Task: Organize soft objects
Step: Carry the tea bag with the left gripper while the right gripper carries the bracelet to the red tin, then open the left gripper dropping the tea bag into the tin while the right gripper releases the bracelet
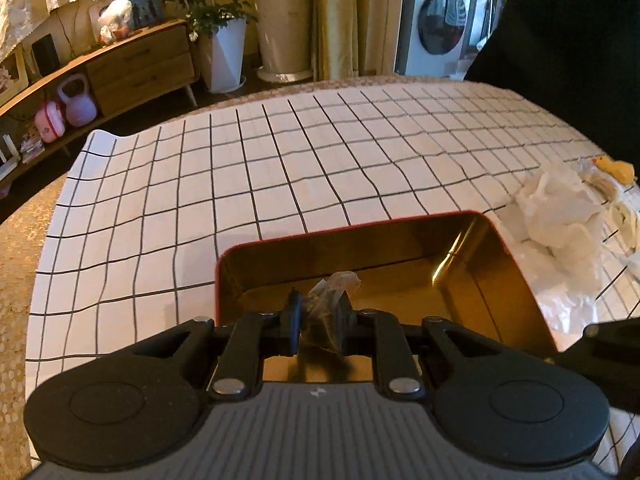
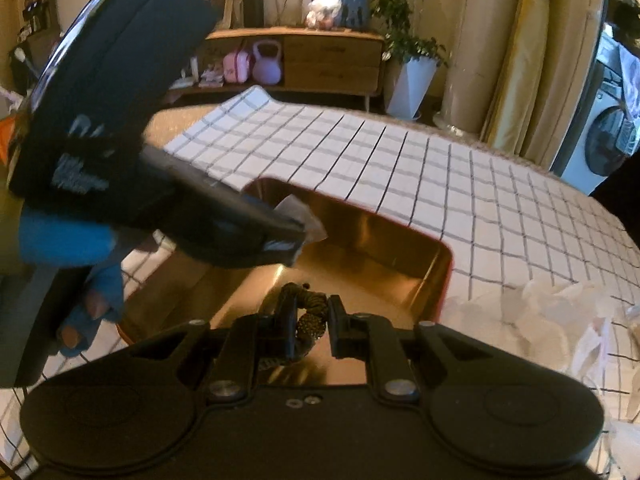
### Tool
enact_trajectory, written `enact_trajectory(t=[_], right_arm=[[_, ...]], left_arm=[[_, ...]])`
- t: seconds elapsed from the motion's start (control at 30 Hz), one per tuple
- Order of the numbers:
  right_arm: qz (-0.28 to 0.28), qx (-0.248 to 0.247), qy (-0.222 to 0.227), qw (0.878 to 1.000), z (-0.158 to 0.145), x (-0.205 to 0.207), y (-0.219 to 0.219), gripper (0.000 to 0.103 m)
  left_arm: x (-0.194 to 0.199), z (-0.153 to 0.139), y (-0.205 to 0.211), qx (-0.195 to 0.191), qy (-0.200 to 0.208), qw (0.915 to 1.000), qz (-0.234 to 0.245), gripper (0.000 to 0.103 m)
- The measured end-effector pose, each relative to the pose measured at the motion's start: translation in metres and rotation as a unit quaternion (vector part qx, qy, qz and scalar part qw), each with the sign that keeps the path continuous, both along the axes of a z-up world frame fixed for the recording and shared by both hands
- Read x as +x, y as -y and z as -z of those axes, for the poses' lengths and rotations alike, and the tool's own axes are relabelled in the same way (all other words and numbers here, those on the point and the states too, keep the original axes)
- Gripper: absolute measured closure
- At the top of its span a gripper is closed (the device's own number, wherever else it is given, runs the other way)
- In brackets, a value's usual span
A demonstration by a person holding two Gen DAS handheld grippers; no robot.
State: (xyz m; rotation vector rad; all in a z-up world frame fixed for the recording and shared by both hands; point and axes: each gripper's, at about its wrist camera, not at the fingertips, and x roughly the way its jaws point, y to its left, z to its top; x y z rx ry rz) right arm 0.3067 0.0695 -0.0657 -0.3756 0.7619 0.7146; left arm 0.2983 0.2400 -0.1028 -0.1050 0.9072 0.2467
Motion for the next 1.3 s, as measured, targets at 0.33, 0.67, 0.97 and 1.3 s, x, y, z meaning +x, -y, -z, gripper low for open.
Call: enact_trajectory(t=[0.33,0.67,0.97,1.3], right_arm=[[-0.015,-0.027,-0.009,0.999,0.02,-0.009,-0.004,0.087],[-0.022,-0.039,-0.006,0.999,0.029,-0.016,-0.008,0.079],[-0.019,-0.016,-0.01,1.0,0.015,-0.018,0.002,0.066],[-0.006,0.036,-0.015,0.999,-0.011,-0.028,0.032,0.052]], left_arm=[[0.011,0.016,-0.004,-0.008,-0.02,0.9998,-0.003,0.086],[0.015,0.016,0.0,-0.006,-0.023,0.9997,0.002,0.079],[0.009,0.009,0.007,-0.003,-0.011,0.9999,0.009,0.073],[-0.013,-0.015,0.021,0.023,0.022,0.9994,0.017,0.048]])
